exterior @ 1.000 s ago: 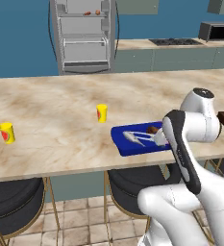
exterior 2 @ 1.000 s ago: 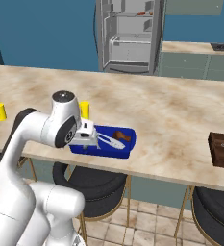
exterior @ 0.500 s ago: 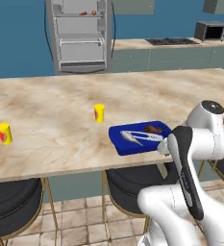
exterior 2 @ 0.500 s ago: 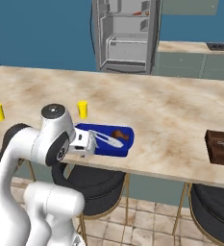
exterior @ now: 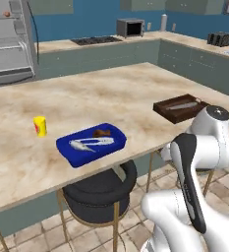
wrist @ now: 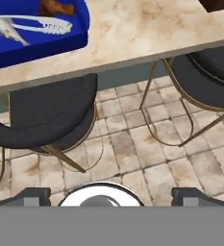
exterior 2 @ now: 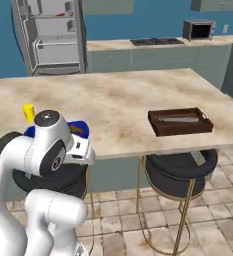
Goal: Gather the carrot and onion from the fridge and place them on a tray on the dining counter. Then gather the chicken drumstick and fish from the fridge and place them on the other tray.
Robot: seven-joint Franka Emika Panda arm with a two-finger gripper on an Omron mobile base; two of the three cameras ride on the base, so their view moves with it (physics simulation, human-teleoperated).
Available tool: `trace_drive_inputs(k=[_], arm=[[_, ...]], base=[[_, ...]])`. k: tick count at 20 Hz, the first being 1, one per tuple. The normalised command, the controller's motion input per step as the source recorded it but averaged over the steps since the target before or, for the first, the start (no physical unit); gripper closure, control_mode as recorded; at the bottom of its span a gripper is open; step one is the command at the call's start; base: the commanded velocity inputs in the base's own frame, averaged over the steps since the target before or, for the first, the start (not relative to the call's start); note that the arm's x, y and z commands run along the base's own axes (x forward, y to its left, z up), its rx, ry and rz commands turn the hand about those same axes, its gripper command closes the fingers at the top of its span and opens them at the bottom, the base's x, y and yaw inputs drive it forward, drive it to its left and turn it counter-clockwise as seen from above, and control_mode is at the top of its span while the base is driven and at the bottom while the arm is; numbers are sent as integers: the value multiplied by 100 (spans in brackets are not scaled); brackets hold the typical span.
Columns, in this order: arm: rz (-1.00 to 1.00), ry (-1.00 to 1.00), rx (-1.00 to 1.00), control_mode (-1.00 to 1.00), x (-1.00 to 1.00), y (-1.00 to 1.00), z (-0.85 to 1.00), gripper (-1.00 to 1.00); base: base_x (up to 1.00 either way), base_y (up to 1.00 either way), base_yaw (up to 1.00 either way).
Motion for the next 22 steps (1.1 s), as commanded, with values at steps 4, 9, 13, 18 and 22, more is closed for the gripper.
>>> trace_drive_inputs(k=[4, 9, 13, 18, 22], arm=[[0, 0, 0, 100, 0, 0, 0, -100], [0, 0, 0, 100, 0, 0, 0, -100], [0, 0, 0, 100, 0, 0, 0, -100], [0, 0, 0, 100, 0, 0, 0, -100], [0, 0, 0, 100, 0, 0, 0, -100]], base=[[15, -100, -32], [15, -100, -10], [5, -100, -5], [6, -100, -2], [13, -100, 0]])
